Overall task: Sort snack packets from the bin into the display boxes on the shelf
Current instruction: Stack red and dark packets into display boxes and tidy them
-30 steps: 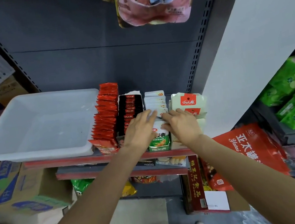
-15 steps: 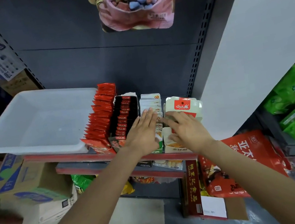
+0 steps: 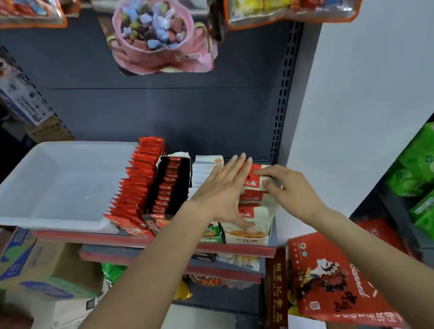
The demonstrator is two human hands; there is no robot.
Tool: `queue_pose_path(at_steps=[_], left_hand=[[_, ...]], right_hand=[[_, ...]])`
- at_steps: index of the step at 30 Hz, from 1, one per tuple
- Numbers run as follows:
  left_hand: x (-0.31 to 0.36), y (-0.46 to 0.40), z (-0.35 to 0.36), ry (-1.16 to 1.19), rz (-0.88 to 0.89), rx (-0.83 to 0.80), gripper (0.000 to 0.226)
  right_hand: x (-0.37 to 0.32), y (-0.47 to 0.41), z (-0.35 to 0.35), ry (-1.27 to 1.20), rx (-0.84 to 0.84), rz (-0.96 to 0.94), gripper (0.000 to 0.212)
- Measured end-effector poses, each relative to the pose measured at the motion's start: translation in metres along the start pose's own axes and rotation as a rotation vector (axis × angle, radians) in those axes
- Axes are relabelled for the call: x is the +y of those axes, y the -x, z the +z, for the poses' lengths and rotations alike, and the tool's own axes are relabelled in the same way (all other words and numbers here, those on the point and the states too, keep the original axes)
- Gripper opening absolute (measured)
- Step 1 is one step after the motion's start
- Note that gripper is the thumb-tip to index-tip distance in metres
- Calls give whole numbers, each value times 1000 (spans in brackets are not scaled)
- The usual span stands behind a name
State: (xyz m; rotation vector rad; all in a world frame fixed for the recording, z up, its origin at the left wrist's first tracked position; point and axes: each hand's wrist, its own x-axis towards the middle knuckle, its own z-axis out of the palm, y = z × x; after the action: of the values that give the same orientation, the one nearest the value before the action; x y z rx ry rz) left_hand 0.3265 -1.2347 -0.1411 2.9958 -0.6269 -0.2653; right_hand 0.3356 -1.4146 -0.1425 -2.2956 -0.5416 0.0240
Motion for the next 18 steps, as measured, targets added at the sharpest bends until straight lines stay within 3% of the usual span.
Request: queue_pose_path(at_steps=[4, 6, 9, 13, 18], left_hand=[[9, -1, 0, 12, -77, 71, 115], [8, 3, 3, 2, -99, 98, 100], [6, 8, 13, -54, -72, 125, 82], [7, 3, 14, -126, -22, 189, 64], [12, 3, 11, -81, -16, 113, 64]], right_hand=[[7, -1, -9, -215, -7, 66, 25], [11, -7, -11, -170, 26, 73, 28], [19, -15, -7, -52, -113, 136, 47], [23, -10, -2, -136, -32, 78, 26], [24, 4, 4, -235, -11, 57, 27]])
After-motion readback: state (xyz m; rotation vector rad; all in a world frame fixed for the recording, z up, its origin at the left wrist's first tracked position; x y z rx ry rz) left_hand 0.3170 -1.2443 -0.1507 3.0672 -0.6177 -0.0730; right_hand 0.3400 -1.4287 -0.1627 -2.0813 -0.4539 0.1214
